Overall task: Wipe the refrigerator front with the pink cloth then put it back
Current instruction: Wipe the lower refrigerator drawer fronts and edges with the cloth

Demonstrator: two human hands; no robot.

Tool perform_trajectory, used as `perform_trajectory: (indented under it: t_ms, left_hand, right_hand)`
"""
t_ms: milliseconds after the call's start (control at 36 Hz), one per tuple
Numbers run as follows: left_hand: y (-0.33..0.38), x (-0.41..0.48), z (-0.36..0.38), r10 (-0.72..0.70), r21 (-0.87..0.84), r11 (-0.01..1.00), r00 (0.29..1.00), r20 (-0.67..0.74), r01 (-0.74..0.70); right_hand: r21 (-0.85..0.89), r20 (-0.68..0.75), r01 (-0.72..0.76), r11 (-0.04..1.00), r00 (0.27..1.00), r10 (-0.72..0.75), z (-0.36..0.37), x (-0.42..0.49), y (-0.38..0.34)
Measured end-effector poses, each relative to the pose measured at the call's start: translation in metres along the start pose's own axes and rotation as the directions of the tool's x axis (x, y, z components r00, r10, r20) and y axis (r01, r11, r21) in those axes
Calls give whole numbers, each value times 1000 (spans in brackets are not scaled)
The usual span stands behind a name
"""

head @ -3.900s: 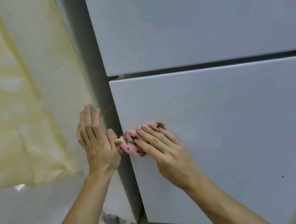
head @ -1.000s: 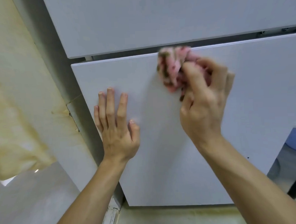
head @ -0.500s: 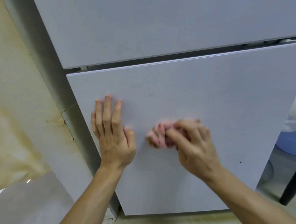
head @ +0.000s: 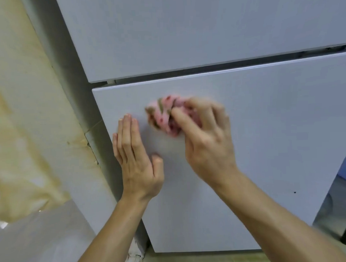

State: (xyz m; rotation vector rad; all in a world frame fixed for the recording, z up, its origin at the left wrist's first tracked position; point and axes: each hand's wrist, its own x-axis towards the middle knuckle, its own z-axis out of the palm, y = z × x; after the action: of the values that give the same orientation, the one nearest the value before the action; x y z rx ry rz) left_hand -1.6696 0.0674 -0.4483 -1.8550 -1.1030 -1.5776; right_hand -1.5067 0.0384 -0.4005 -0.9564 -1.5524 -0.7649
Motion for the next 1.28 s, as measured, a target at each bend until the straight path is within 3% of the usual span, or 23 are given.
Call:
perform_trajectory:
  t_ms: [167, 306, 417, 528, 639, 694, 778, 861, 972, 1111, 1167, 1278]
  left_hand:
    - [5, 0, 1, -2, -82, 997, 1000, 7, 3]
    - [15, -1, 11, 43, -48, 998, 999, 8, -43]
    - [25, -1, 19, 106, 27, 994, 994, 21, -106]
    - [32, -1, 25, 81, 53, 995, 997, -12, -81]
    - [39, -1, 26, 119, 70, 991, 993, -15, -118]
    - [42, -1, 28, 135, 67, 989, 991, -6, -135]
    - [46, -3, 30, 134, 70, 989, 991, -17, -132]
    - [48, -5, 33, 136, 67, 989, 991, -16, -135]
    - [50, -5, 35, 127, 63, 990, 992, -15, -126]
    - [55, -4, 38, 117, 68, 991, 993, 6, -117]
    - [58, -4, 39, 132, 73, 988, 991, 14, -133]
    - [63, -6, 42, 156, 80, 984, 987, 30, -158]
  right_hand:
    - [-12, 285, 220, 975, 936, -207, -12, -106, 36]
    - [-72, 426, 307, 949, 870, -249, -33, -171, 79]
    - [-100, 349, 236, 967, 918, -188, -39, -149, 77]
    - [-119, 104, 34, 992, 994, -22, -40, -90, 73]
    - [-68, -133, -210, 975, 971, 200, -52, -12, 70]
    - [-29, -176, -288, 957, 944, 279, -55, 6, 66]
    - [-31, -129, -233, 972, 965, 227, -48, -10, 64]
    - [-71, 6, -25, 997, 1000, 26, -35, -73, 73]
    - [-142, 212, 168, 976, 968, -136, -37, -172, 94]
    - [-128, 367, 232, 964, 914, -171, -48, -181, 103]
    - [-116, 349, 213, 970, 923, -161, -51, -169, 104]
    - [-143, 124, 33, 989, 992, -15, -63, -111, 110]
